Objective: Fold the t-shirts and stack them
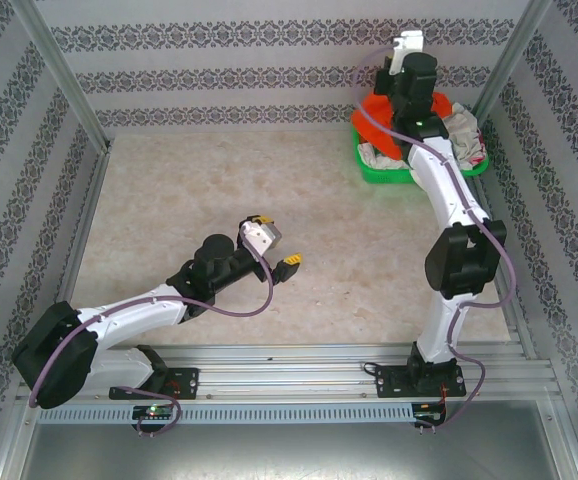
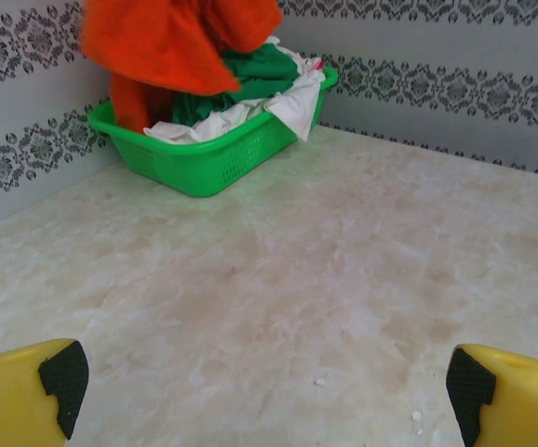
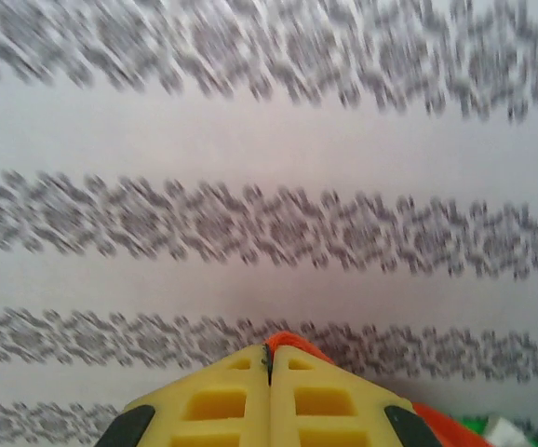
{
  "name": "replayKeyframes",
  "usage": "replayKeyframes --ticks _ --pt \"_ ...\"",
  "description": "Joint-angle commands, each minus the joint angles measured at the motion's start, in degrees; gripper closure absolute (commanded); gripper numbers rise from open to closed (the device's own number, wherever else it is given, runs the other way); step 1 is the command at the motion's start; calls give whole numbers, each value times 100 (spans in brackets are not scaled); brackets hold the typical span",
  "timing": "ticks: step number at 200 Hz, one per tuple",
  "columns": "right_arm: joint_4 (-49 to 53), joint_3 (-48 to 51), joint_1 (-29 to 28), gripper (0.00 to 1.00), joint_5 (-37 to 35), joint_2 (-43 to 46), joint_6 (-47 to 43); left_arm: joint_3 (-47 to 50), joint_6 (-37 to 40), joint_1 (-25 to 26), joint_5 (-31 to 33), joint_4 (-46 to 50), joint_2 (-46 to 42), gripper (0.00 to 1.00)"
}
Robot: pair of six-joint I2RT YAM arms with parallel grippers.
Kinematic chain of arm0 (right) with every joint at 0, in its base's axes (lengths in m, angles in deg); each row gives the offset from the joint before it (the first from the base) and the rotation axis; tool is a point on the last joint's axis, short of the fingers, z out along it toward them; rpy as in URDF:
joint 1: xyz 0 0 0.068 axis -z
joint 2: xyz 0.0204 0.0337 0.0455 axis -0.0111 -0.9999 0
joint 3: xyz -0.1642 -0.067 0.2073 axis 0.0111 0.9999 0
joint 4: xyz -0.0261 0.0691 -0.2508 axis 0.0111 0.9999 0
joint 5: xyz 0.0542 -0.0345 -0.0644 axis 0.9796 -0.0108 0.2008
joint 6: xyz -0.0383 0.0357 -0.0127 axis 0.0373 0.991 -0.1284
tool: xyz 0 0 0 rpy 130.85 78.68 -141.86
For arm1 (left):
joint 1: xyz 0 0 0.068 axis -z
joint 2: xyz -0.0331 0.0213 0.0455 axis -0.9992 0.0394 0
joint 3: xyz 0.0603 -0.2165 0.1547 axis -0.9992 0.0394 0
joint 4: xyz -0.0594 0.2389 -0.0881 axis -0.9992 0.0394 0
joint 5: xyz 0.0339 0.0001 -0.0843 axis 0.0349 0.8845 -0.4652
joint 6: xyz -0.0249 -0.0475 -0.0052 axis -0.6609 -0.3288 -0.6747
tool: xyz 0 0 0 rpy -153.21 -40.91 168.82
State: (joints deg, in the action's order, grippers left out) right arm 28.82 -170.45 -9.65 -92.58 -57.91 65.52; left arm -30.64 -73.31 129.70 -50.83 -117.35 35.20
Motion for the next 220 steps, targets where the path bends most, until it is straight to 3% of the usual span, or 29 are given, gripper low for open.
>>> replayKeyframes --ticks 1,43,90,179,200,220 --pt "-1008 -74 -255 100 -176 585 -562 32 -200 76 -108 -456 57 0" --pt "-853 155 -758 100 391 1037 -709 294 -461 59 397 -831 -143 0" --pt "-693 732 -1263 100 947 1373 -182 288 -380 -5 1121 121 -806 0" --pt "-821 2429 -2086 100 985 1578 1194 621 -522 -194 1812 1013 -2101 0" --pt "-749 2526 -2258 100 1174 1540 1324 673 -742 -261 2090 1070 -2206 0" --pt "-388 2249 -2485 100 1354 1428 1048 587 -1551 -429 2690 1408 -2211 0"
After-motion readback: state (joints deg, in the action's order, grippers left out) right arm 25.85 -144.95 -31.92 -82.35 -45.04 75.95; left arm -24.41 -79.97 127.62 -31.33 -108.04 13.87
